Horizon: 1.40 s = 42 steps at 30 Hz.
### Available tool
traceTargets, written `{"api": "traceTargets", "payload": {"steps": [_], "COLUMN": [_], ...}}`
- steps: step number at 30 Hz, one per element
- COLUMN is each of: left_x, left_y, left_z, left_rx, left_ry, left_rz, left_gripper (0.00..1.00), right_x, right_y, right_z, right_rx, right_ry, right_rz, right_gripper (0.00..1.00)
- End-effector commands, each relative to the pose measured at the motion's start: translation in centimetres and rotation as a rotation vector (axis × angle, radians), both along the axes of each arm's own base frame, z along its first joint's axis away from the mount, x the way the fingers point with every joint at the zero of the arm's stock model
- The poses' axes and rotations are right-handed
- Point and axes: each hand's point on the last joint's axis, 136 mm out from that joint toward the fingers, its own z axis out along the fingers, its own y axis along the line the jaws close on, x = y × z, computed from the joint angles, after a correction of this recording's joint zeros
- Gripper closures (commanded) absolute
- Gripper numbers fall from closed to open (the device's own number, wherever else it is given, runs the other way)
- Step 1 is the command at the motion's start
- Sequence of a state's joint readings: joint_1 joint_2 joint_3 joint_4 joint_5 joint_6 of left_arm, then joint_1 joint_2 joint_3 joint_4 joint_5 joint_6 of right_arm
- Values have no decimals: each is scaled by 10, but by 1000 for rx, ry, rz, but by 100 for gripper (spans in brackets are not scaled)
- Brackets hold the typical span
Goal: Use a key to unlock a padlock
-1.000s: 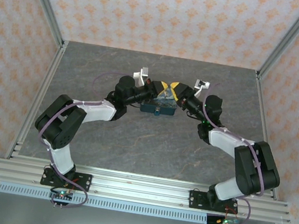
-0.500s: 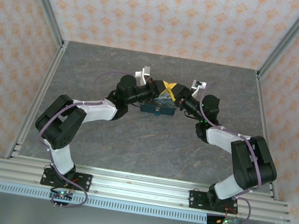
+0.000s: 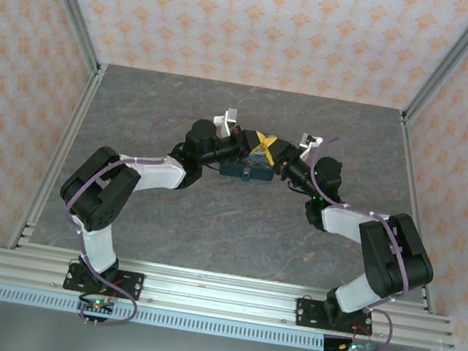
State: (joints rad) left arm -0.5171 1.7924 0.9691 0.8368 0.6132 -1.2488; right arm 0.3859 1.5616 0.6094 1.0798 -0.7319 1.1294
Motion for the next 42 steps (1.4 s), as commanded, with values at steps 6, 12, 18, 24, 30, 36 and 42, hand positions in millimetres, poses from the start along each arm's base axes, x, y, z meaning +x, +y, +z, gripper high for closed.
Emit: {"api": "traceTargets", "payload": {"steps": [6,12,18,24,30,36,42], "left_x": [7,7,7,5,3,1,1], "left_y": [-3,-3,-4,-5,-6,-6,-6], "left_z": [20,19,20,19,20,21,20], "left_rx": [-25,-24,-25,-24,-23,-20,-16], "left_ry": [-60,-57,-60,-59,-60,-64,-60], "left_rz": [16,16,12,9,4,1,0], "left_gripper": [100,100,100,100,100,100,100], "right_x": [-17,-18,-17,-11,-6,-7,-11], "right_y": [6,1,3,4,5,2,-7], "right_z": [19,18,15,18,20,14,6], "right_rx": [37,57,52,54,33,-63,-175], "right_ry": [-70,-67,-57,-61,-70,-82,-98], "right_rz": [45,14,20,18,12,13,6], "right_gripper": [71,72,74,74,72,69,69]}}
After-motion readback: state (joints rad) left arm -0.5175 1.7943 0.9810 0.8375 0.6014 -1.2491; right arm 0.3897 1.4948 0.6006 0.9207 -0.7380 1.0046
